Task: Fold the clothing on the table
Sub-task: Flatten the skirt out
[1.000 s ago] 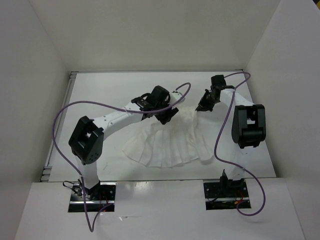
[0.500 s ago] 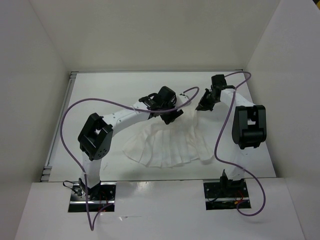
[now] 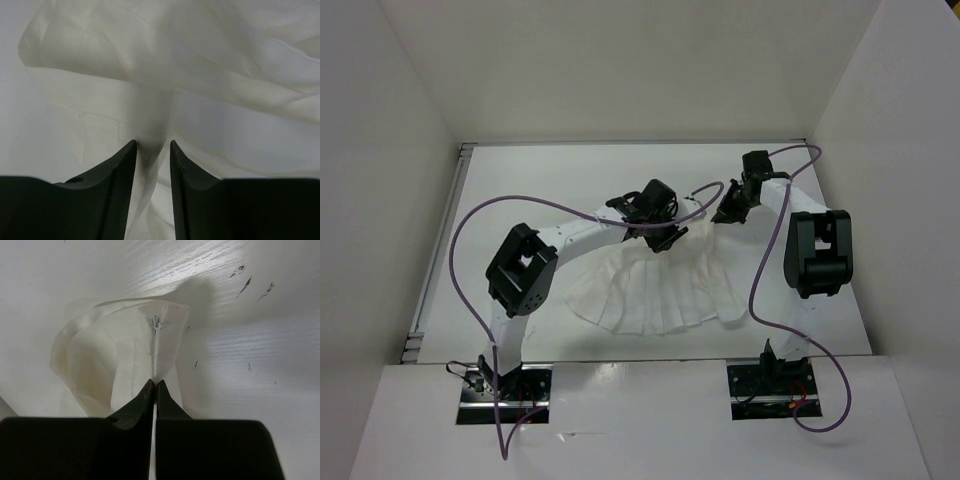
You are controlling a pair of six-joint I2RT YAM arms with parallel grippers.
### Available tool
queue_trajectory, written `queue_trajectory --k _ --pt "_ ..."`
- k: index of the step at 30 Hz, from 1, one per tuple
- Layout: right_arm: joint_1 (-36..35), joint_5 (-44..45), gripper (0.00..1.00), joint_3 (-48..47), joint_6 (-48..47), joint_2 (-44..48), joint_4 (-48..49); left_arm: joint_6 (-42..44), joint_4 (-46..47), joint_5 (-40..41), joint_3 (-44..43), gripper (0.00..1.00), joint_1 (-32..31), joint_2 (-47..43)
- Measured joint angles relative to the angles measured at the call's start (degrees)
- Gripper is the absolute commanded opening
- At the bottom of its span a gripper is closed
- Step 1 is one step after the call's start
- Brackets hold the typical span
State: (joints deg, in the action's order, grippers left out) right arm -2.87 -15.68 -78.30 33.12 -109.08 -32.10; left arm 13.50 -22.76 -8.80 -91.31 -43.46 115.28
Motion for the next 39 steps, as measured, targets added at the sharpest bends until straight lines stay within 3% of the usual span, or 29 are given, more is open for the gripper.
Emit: queue_trajectory --k 2,3,5,13,22,33,39 --pt "0.0 -0.02 0.0 0.0 -0.17 0.0 -0.02 0.0 1.05 0.44 0.0 0.28 0.0 1.29" --pt "0.0 -0.13 0.0 0.0 -0.24 0.0 -0.02 -0.17 1.38 0.79 -0.26 0.1 0.0 2.21" --pt "0.0 -0.22 0.0 0.0 -0.42 0.0 -0.02 -0.57 1.86 1.2 -1.33 0.0 0.0 4.13" --pt "0.37 -0.59 0.0 0.17 -1.53 0.2 -0.07 -6.03 1.79 -0.07 -2.73 0.0 1.73 1.81" --pt "2.95 -2.84 0.0 2.69 -4.0 3.5 -0.42 -23.76 10.64 -4.96 3.23 0.0 20.65 -13.4" --pt "3.28 -5.57 0.0 2.25 -6.88 4.94 -1.57 -36.22 10.47 -10.99 2.97 0.0 25.73 -2.62" --pt "3.34 -7.3 0.0 -5.49 -10.08 6.12 -3.28 -39.23 5.46 -16.79 -11.91 0.0 29.42 0.5"
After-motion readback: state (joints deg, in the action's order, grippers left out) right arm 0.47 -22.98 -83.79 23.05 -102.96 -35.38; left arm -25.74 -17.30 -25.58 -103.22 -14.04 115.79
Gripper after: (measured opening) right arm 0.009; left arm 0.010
